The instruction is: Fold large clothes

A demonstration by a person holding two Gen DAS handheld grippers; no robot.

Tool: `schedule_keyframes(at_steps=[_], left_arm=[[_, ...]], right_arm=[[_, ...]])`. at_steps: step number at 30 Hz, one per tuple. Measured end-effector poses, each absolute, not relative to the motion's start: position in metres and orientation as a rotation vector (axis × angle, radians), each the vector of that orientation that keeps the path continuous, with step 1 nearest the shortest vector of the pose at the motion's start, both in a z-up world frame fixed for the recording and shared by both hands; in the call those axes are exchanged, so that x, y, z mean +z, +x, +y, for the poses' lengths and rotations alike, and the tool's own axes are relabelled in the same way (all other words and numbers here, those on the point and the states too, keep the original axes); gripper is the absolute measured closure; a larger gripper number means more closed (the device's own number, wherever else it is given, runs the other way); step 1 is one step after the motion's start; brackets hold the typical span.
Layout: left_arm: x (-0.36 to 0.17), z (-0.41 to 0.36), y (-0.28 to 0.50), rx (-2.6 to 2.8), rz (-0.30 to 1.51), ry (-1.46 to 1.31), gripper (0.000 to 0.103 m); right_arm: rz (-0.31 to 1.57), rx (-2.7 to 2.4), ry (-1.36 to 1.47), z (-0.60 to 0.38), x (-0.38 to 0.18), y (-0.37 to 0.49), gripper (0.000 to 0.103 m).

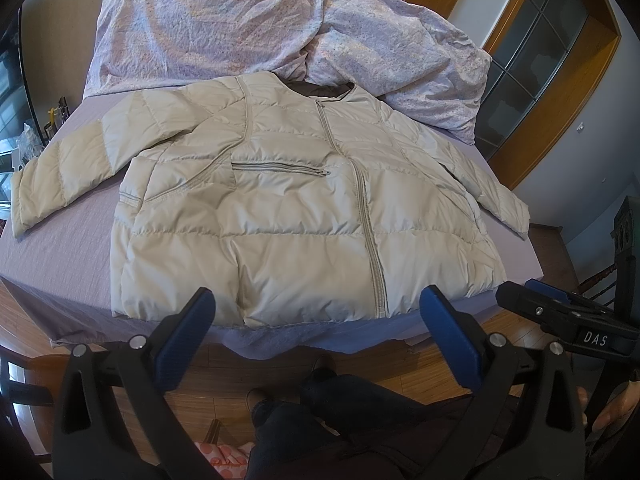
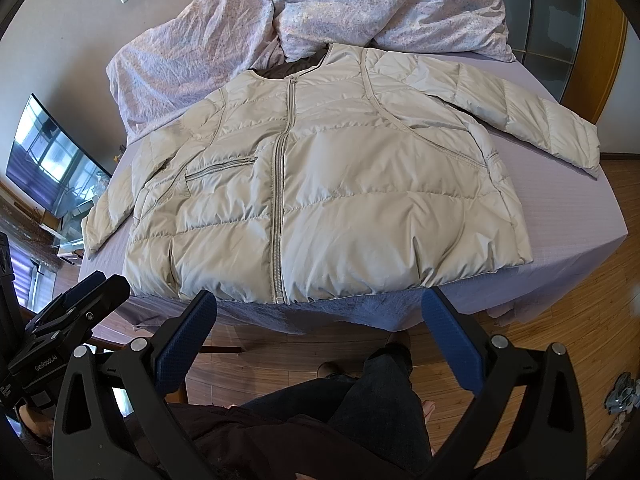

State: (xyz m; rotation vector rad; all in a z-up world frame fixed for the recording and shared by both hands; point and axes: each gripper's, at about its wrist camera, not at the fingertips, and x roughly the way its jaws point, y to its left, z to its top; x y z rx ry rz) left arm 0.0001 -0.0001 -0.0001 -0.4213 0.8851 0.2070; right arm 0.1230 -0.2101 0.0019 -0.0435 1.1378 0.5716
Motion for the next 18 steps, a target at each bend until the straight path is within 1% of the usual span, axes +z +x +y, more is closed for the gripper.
schedule_keyframes(at_steps=[15,18], left_arm=[[0.0,0.0,0.001,0.211,0.89,-0.418,0.002],[-0.004,0.005,0.012,0.232,0.896,-0.41,0.002]], right_arm=[[1.142,0.567,-0.033,-0.211,0.003,0.128,0.001],[1.142,0.553,-0.016,-0.208,-0.001,0.144,0.001]])
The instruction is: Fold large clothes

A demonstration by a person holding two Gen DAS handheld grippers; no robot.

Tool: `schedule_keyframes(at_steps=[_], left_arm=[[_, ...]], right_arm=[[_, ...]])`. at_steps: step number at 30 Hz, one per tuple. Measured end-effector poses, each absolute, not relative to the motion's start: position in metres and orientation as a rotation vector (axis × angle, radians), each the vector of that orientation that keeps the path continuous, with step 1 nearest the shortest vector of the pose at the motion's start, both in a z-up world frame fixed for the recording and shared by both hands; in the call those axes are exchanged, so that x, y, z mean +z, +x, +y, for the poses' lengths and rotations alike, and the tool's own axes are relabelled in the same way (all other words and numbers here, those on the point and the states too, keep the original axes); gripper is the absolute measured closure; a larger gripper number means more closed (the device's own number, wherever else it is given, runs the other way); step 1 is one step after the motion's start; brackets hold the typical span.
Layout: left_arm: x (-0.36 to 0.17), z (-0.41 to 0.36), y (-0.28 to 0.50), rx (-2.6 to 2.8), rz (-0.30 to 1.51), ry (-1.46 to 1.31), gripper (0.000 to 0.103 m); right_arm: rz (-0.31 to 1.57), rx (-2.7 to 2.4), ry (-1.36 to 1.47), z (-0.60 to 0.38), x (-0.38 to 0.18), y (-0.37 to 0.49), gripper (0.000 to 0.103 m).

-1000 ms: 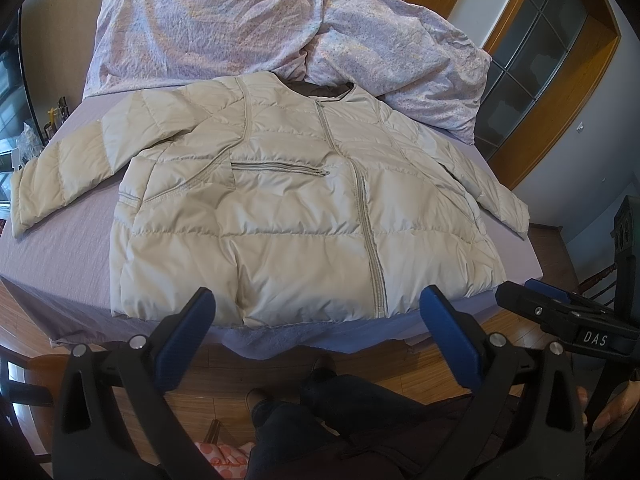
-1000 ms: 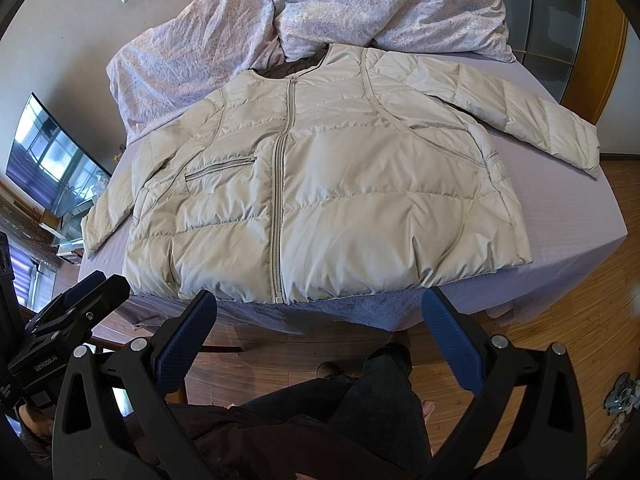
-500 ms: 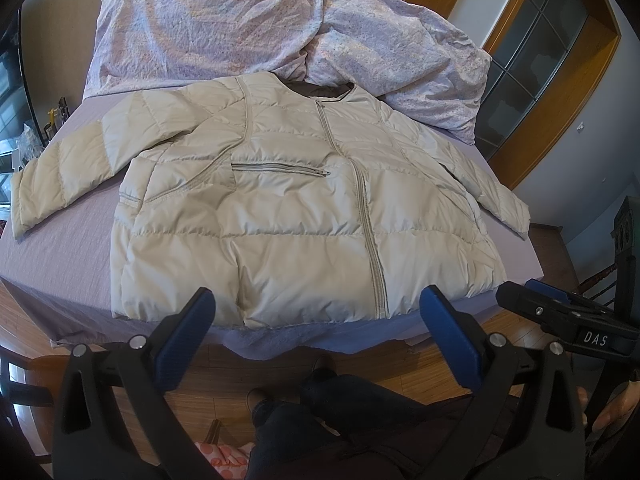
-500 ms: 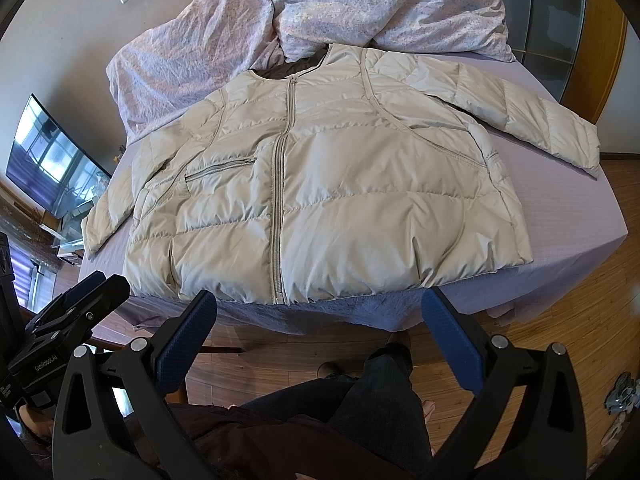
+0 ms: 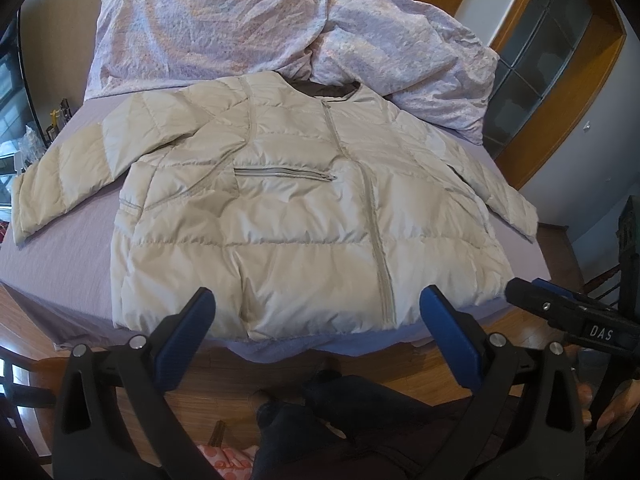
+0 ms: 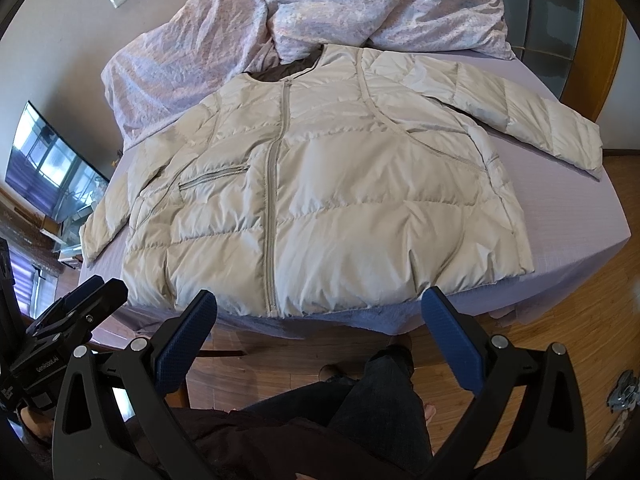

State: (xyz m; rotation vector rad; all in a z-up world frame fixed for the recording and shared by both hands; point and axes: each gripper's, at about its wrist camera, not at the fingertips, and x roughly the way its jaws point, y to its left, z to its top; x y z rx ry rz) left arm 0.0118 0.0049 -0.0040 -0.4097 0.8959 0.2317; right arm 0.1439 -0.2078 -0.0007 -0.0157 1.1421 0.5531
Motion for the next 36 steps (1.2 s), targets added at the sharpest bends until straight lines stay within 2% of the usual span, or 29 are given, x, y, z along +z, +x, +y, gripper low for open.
schedule_keyframes(at_steps=[10,21,30,31,33,36], left_arm=[[-0.009,0.014,0.056,0.339,0.936,-0.308,0.002],[-0.024,0.02,0.114,0.428,1.004,-0.272,0.002],[-0.03,0.021,0.165,0.562,1.041,-0.222,0.002],[-0.03,0.021,0.169,0.579,1.042,-0.218,0.002],[-0.032,0.022,0.177,0.612,1.046,-0.214,0.002],[-0.036,0.023,0.185,0.651,1.06,-0.211,0.002]], right_arm=[[1.154,0.396,0.14,-0.255,-0.026,0.235,0.001],[1.138,-0.079,0.286,-0.397,-0.076,0.386,0.001],[1.157,-0.28,0.369,-0.49,-0.117,0.457,0.002],[1.167,-0.275,0.385,-0.496,-0.122,0.462,0.004],[1.203,-0.266,0.42,-0.501,-0.134,0.47,0.018],[1.208,-0.227,0.474,-0.511,-0.142,0.471,0.023]])
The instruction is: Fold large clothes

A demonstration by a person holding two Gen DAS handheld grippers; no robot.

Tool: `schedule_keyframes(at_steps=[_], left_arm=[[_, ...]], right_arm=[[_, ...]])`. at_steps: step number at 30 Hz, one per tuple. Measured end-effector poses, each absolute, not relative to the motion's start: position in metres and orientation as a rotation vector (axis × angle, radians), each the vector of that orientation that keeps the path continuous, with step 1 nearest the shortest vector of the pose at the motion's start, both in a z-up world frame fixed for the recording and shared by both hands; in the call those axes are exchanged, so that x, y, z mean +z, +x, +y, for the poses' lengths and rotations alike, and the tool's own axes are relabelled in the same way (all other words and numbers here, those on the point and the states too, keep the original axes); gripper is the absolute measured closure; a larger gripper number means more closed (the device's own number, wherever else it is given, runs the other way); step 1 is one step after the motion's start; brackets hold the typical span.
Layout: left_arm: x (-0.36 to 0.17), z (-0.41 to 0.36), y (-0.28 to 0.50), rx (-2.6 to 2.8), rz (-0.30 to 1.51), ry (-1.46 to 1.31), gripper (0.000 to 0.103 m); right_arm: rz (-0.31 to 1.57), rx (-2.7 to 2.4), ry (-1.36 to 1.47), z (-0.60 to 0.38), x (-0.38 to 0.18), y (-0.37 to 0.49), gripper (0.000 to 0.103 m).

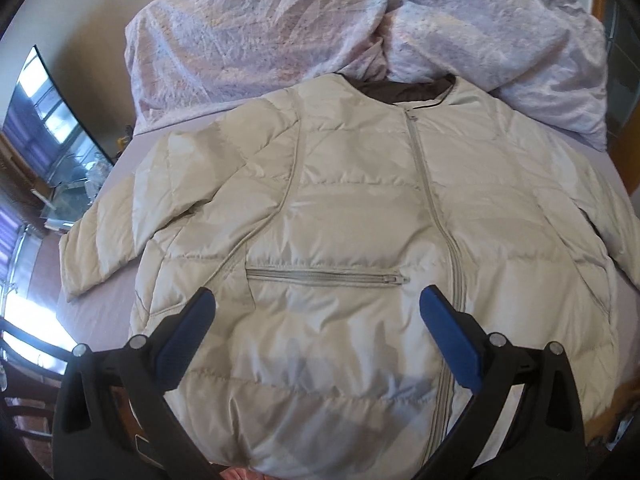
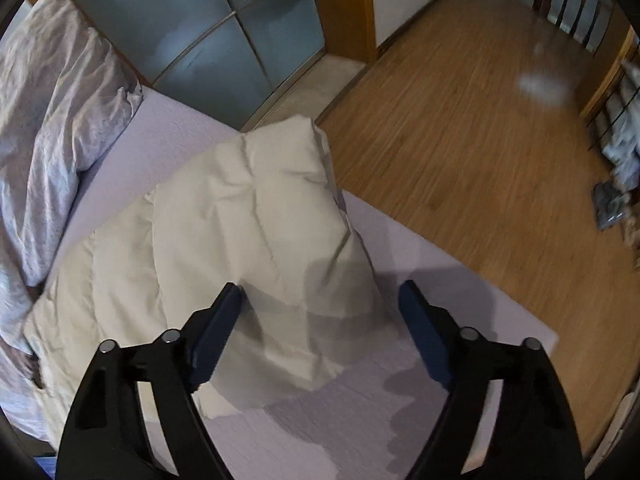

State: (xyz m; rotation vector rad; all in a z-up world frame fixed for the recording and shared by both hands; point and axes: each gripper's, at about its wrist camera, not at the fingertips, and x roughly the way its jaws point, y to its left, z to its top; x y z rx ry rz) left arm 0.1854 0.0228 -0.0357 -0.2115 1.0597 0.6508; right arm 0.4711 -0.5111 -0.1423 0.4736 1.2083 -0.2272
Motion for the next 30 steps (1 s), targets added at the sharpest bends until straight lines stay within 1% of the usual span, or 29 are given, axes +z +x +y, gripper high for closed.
schedule_keyframes(at_steps=[2,4,5,6,7,8,10,12,15,21,24,27,30], left_arm=[[-0.038,0.024,0.189,0.667,1.068,-0.218,0.002],[-0.039,0.025,0.19,0.678,1.064,-0.236,0.002],[-0.039,0.026,0.191,0.682,1.062,-0.243,0.002],[-0.039,0.026,0.191,0.687,1.06,-0.247,0.002],[-0.039,0.028,0.191,0.691,1.059,-0.251,0.002],[-0.039,0.029,0.19,0.693,1.055,-0.26,0.002],[-0.038,0.033,0.188,0.695,1.047,-0.269,0.002],[-0.038,0.04,0.185,0.694,1.042,-0.272,0.002],[-0.037,0.051,0.18,0.682,1.031,-0.271,0.002],[-0.035,0.082,0.171,0.641,1.019,-0.248,0.002],[-0.035,0.101,0.165,0.63,1.012,-0.244,0.002],[-0.037,0.122,0.159,0.62,1.012,-0.249,0.002],[-0.039,0.143,0.151,0.615,1.013,-0.252,0.002]], right_arm=[[1.202,-0.214,0.46,-0.509,-0.143,0.474,0.025],[1.194,-0.187,0.448,-0.507,-0.14,0.479,0.036],[1.192,-0.171,0.437,-0.505,-0.139,0.48,0.044],[1.192,-0.164,0.423,-0.5,-0.139,0.484,0.051],[1.189,-0.157,0.421,-0.498,-0.139,0.485,0.054],[1.186,-0.151,0.418,-0.496,-0.138,0.485,0.061],[1.182,-0.152,0.415,-0.494,-0.136,0.483,0.07],[1.173,-0.16,0.412,-0.492,-0.13,0.483,0.082],[1.146,-0.181,0.415,-0.487,-0.118,0.475,0.086],[1.047,-0.162,0.444,-0.46,-0.079,0.463,0.088],[1.014,-0.096,0.431,-0.421,-0.056,0.457,0.088],[1.004,-0.029,0.417,-0.38,-0.043,0.454,0.088],[1.01,0.079,0.385,-0.317,-0.032,0.448,0.088]])
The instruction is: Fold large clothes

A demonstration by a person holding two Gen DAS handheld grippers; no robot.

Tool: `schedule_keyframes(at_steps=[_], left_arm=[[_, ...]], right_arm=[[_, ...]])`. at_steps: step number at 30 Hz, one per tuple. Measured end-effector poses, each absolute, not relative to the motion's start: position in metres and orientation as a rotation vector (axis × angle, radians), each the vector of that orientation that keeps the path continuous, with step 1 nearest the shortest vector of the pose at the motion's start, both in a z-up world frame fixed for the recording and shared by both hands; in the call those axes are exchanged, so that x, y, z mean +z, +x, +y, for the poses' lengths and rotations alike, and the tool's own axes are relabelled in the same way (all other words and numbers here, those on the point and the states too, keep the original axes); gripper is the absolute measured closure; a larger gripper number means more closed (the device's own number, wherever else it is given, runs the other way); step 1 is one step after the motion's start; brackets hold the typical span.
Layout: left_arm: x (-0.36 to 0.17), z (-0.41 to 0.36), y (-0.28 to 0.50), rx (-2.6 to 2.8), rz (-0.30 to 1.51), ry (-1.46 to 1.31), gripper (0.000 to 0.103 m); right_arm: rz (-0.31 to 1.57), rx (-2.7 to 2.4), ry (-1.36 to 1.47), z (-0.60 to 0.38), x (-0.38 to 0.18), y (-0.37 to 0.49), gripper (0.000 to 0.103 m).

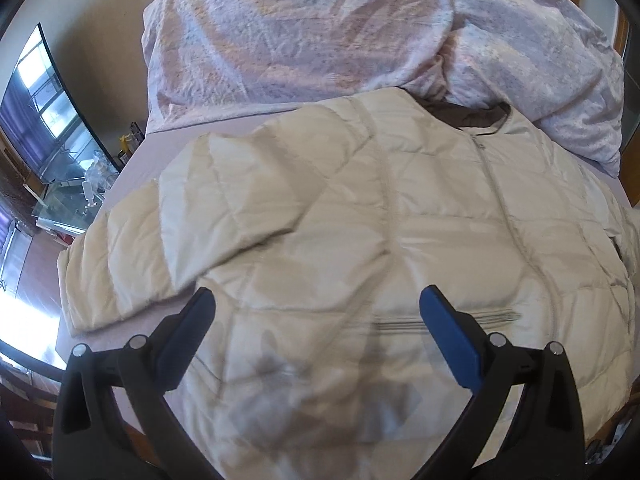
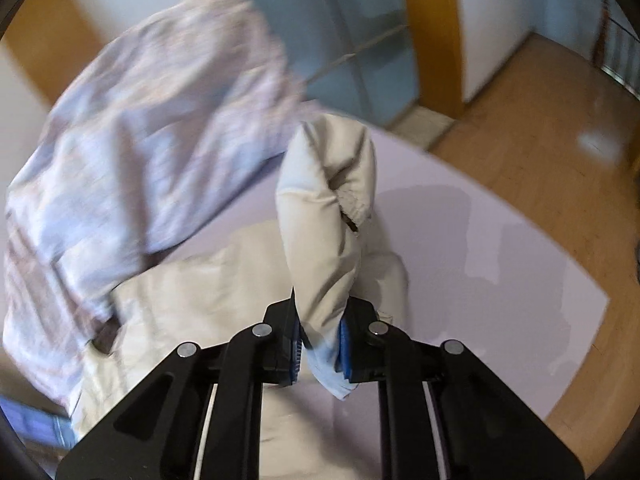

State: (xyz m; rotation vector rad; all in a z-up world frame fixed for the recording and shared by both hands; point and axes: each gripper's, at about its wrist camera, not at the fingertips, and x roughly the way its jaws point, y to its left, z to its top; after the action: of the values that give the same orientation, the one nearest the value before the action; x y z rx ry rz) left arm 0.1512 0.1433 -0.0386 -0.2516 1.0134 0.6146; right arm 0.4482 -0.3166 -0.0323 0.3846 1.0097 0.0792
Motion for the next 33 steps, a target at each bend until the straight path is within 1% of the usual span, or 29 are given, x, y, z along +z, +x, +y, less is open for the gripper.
schedule_keyframes(at_steps=[4,9,18,23,25,26,27,29,33], left_arm=[[-0.04,0.17,0.14,0.62,1.022,-0.262,0.002],[-0.041,0.199,0.124,0.632,1.026,-0.275,0.002],[-0.043,0.233,0.103,0.655,1.02,-0.309,0.002],[-0.043,0.246,0.095,0.666,1.013,-0.32,0.002],[-0.042,0.251,0.092,0.674,1.009,-0.327,0.002],[-0.042,0.255,0.089,0.679,1.006,-0.333,0.002],[-0.042,0.259,0.086,0.685,1.004,-0.34,0.002],[-0.042,0.266,0.081,0.693,1.002,-0.353,0.002],[-0.041,0.28,0.072,0.72,0.994,-0.364,0.002]], right_arm=[[1.043,0.205,0.345,-0.242,-0.032,0.439,0.088],[1.125,0.307,0.278,-0.152,-0.054,0.425,0.088],[1.234,0.435,0.22,-0.041,-0.085,0.395,0.088],[1.258,0.449,0.091,0.007,-0.098,0.382,0.087],[1.276,0.448,0.042,0.018,-0.104,0.377,0.081],[1.285,0.459,0.025,0.021,-0.106,0.375,0.076],[1.299,0.484,0.023,0.023,-0.107,0.372,0.065],[1.301,0.521,0.036,0.025,-0.105,0.368,0.055],[1.209,0.532,0.096,0.004,-0.087,0.369,0.054]])
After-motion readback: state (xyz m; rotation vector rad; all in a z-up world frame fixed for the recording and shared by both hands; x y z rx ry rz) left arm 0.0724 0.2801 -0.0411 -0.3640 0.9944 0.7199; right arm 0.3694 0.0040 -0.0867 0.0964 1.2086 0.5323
